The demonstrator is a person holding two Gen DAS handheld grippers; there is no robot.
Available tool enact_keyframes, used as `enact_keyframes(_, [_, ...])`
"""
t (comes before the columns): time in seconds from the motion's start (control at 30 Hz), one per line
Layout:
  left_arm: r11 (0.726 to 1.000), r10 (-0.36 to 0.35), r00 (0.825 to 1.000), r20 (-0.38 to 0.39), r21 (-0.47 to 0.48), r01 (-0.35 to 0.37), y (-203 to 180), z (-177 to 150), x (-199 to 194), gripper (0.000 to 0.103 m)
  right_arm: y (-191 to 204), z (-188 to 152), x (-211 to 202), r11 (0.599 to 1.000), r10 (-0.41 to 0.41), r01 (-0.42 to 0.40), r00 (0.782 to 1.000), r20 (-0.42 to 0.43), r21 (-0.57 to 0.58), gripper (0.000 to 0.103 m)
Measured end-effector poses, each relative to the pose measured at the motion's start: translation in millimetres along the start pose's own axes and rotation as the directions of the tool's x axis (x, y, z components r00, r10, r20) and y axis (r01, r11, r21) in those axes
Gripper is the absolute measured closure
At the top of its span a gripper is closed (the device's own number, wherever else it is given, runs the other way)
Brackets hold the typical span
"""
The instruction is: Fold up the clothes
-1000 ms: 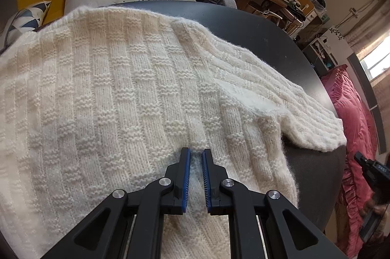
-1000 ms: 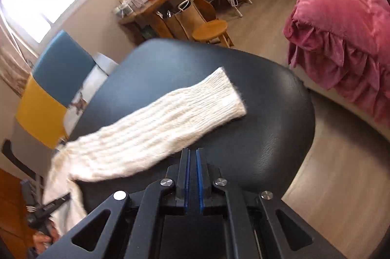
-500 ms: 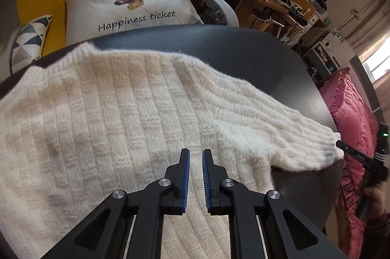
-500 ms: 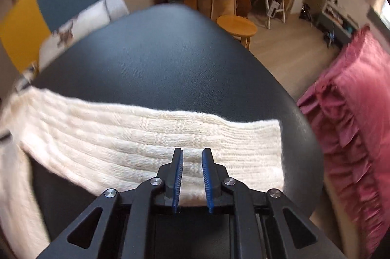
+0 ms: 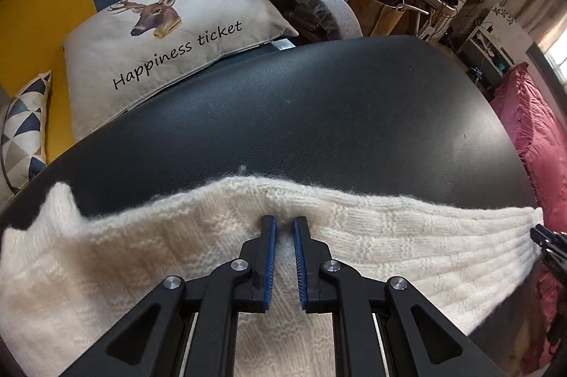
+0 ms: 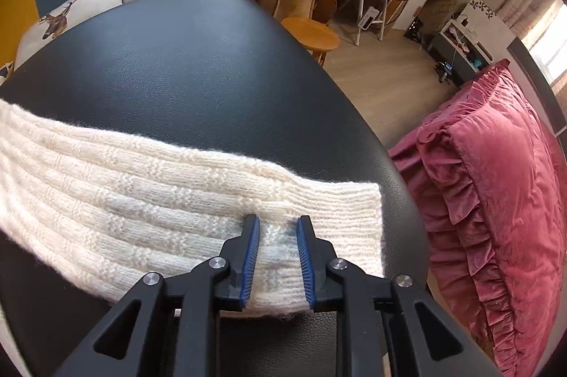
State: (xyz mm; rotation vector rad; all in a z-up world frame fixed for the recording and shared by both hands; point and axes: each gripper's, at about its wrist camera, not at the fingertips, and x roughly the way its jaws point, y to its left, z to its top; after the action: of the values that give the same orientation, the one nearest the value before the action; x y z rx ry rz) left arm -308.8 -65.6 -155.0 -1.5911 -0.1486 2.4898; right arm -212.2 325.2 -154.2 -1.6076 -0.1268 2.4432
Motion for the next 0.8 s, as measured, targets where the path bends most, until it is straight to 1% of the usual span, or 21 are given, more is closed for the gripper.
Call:
enact_keyframes(0.1, [1.0, -0.004, 1.0, 0.014, 0.015, 0.004, -4, -6, -8, 0.092, -9, -1, 2, 0.999, 0.004, -0.005, 1.0, 0.025, 0.048, 0.083])
enact_keyframes(0.17, [1.0, -0.007, 1.0, 0.024, 0.025, 0.007, -7, -10, -13, 0.092, -10, 2, 0, 0.999, 0.02, -0.021, 0.999, 0.025, 0.05, 0.083])
enact_keyframes(0.23, [0.999, -0.011, 0.999, 0.033, 0.036, 0.009, -10, -14, -18, 0.092, -11, 7, -4, 0.997, 0.065, -0.066, 0.997, 0.034, 0.047, 0.083])
enact_keyframes(0.3, [0.999, -0.014, 0.999, 0.042, 0.046, 0.012, -13, -18, -23, 0.092, -8, 11, -21, 0.992, 0.113, -0.118, 0.99, 0.082, 0.048, 0.083])
enact_keyframes(0.33, [0.999, -0.015, 0.999, 0.047, 0.051, 0.013, -14, -20, -25, 0.092, -3, 13, -33, 0.986, 0.16, -0.164, 0.981, 0.113, 0.033, 0.083])
enact_keyframes(0.37, [0.998, -0.017, 0.999, 0.052, 0.056, 0.014, -16, -22, -28, 0.092, 7, 15, -46, 0.971, 0.237, -0.239, 0.962, 0.134, 0.003, 0.083])
enact_keyframes(0.4, [0.998, -0.02, 0.998, 0.056, 0.062, 0.017, -17, -25, -31, 0.092, 21, 16, -58, 0.949, 0.314, -0.313, 0.939, 0.143, -0.031, 0.083])
enact_keyframes(0.47, [0.993, -0.071, 0.996, 0.055, 0.102, 0.065, -26, -42, -46, 0.092, 56, 17, -79, 0.897, 0.441, -0.428, 0.887, 0.14, -0.113, 0.083])
enact_keyframes(0.57, [0.982, -0.084, 0.996, 0.033, 0.173, 0.077, -42, -71, -56, 0.092, 114, 15, -93, 0.797, 0.587, -0.561, 0.807, 0.068, -0.223, 0.083])
enact_keyframes(0.6, [0.979, -0.087, 0.996, 0.024, 0.189, 0.081, -47, -80, -57, 0.092, 132, 15, -93, 0.777, 0.606, -0.578, 0.794, 0.046, -0.251, 0.083])
enact_keyframes(0.67, [0.98, -0.099, 0.995, 0.013, 0.175, 0.095, -49, -94, -57, 0.092, 164, 17, -89, 0.763, 0.603, -0.575, 0.797, 0.007, -0.296, 0.083])
enact_keyframes(0.73, [0.981, -0.111, 0.994, 0.004, 0.16, 0.109, -51, -107, -57, 0.092, 188, 20, -78, 0.746, 0.605, -0.588, 0.795, -0.049, -0.312, 0.083])
enact_keyframes(0.77, [0.981, -0.117, 0.993, -0.002, 0.152, 0.116, -52, -114, -57, 0.092, 199, 20, -71, 0.75, 0.588, -0.577, 0.806, -0.074, -0.324, 0.083])
enact_keyframes(0.8, [0.981, -0.129, 0.992, -0.012, 0.143, 0.129, -53, -120, -55, 0.092, 208, 18, -64, 0.771, 0.544, -0.536, 0.835, -0.082, -0.344, 0.083])
